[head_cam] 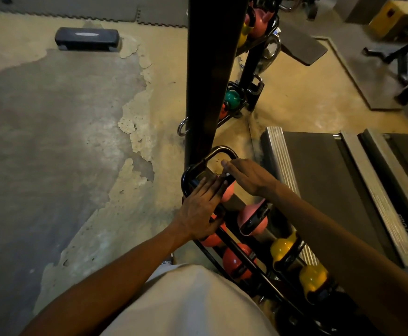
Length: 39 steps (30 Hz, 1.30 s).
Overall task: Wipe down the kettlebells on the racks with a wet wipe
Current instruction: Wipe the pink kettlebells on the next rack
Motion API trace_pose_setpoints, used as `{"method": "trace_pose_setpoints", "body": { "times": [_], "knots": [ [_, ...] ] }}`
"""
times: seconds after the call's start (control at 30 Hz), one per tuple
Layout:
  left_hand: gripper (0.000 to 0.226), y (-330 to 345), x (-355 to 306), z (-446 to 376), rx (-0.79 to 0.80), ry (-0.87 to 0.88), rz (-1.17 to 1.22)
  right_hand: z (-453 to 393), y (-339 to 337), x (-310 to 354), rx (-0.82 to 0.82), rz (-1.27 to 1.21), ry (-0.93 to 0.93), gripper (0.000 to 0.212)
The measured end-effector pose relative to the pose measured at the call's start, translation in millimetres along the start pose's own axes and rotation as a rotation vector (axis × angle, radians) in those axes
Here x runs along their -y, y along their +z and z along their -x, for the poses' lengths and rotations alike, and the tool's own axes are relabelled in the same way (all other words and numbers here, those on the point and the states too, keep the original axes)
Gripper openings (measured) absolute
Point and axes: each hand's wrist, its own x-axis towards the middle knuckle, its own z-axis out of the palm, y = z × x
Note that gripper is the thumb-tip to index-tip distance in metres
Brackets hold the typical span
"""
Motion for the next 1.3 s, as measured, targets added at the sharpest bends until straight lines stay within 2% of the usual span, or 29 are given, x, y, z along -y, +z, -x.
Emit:
{"method": "trace_pose_setpoints", "body": {
  "times": [0.1,0.23,0.37,0.5,0.63,0.8,0.87,0.97,1.1,1.23,1.3],
  "knots": [
    [0.092,-0.7,-2.7,-1.5,-0.021,-0.001,0.0,-1.8,-3.0,-7.9,-0.102,-0.003,0.028,0.069],
    [0.097,-1.2,-1.2,-3.0,0.006,-0.032,0.003,0.6,4.2,-5.7,-0.038,0.031,-0.086,0.064],
    [0.093,0.1,-1.5,-3.4,-0.041,-0.028,0.035,2.4,4.0,-6.4,-0.149,0.011,-0.024,0.065],
    [0.092,-0.2,-1.1,-4.2,-0.034,-0.041,0.042,9.7,6.3,-1.7,-0.099,0.047,-0.13,0.062],
    [0.087,0.1,-0.2,-4.5,-0.055,-0.027,0.054,12.1,6.5,-6.5,-0.222,0.007,0.01,0.064],
    [0.097,0.7,0.0,-4.8,-0.012,-0.034,0.06,19.6,14.0,-1.1,-0.134,0.023,-0.153,0.052],
    [0.096,1.4,-0.4,-4.7,-0.023,-0.03,0.067,23.0,16.7,0.3,-0.201,-0.029,-0.053,0.049],
    [0.093,2.1,0.4,-3.7,-0.046,-0.029,0.067,32.0,27.3,10.5,-0.347,-0.191,0.197,0.055],
    [0.09,1.6,2.9,-3.6,-0.033,-0.007,0.061,34.4,36.4,41.4,-0.476,-0.64,0.514,0.048],
    [0.088,-0.2,1.7,-2.3,-0.055,-0.024,0.07,23.9,32.8,42.6,-0.502,-1.285,0.707,0.07],
    [0.09,-1.2,2.7,-2.9,-0.053,-0.021,0.068,20.1,28.2,32.5,-0.495,-1.487,0.762,0.083]
  ]
}}
